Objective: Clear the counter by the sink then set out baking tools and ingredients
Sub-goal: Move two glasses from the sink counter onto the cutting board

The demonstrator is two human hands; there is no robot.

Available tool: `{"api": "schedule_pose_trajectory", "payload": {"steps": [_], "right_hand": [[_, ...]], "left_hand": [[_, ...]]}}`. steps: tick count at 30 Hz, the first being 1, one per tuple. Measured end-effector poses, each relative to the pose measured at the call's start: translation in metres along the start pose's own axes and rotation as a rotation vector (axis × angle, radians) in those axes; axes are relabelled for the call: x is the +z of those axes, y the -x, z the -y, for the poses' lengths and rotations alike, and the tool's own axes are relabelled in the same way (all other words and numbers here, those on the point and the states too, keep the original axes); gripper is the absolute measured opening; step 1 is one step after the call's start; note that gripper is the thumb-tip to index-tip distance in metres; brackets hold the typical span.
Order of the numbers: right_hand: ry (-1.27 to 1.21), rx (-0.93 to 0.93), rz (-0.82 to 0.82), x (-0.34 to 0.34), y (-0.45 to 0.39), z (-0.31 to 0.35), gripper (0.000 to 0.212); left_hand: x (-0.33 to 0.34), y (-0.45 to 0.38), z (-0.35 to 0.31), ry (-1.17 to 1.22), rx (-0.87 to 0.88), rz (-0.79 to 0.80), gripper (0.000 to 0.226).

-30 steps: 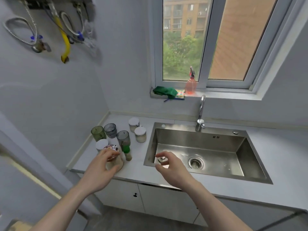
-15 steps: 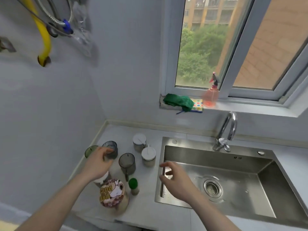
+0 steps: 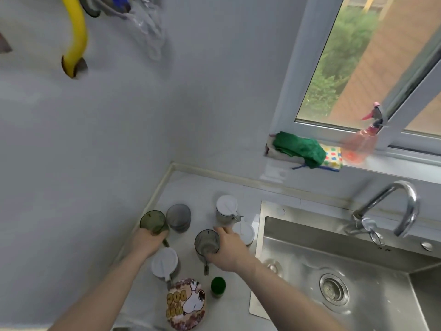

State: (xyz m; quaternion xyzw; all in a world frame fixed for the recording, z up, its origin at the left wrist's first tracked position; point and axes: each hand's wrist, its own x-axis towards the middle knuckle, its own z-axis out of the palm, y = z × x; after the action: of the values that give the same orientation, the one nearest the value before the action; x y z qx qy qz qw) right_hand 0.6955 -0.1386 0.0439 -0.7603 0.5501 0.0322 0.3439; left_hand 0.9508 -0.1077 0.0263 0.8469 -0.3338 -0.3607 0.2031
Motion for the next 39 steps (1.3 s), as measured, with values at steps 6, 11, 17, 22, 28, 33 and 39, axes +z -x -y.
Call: {"api": "schedule_pose_trajectory", "payload": {"steps": [6,11,17,22,28,33,39], "right_hand": [[0.008,0.082,0.022,0.018,-0.022,0.012,0.100],[0.030,0.124,0.024,0.033,-0.034,0.014,0.088],[-0.022,0.131,-0.027,0.037,-0.033,0.013,0.080],[-0.194,0.130,-0.153,0.011,-0.007,0.012,0.088],[-0.346,0.109,-0.301,-0.033,0.057,-0.011,0.090],[-0.442,0.137,-0.502,-0.054,0.134,-0.047,0.088],[-0.514,0.282,-0.743,-0.056,0.259,-0.105,0.087]], "left_hand": [[0.003,-0.008,0.002,0.042,-0.093,0.010,0.034],[0.005,-0.020,0.012,0.197,-0.213,0.029,0.019],[0.001,-0.014,0.010,0.387,-0.249,-0.006,0.012],[-0.016,0.008,-0.002,0.417,-0.106,-0.078,0.014],[-0.027,0.058,-0.038,0.267,0.185,-0.038,0.031],[0.000,0.121,-0.099,0.182,0.444,0.158,0.022],[0.080,0.210,-0.151,0.133,0.653,0.435,0.011]]}}
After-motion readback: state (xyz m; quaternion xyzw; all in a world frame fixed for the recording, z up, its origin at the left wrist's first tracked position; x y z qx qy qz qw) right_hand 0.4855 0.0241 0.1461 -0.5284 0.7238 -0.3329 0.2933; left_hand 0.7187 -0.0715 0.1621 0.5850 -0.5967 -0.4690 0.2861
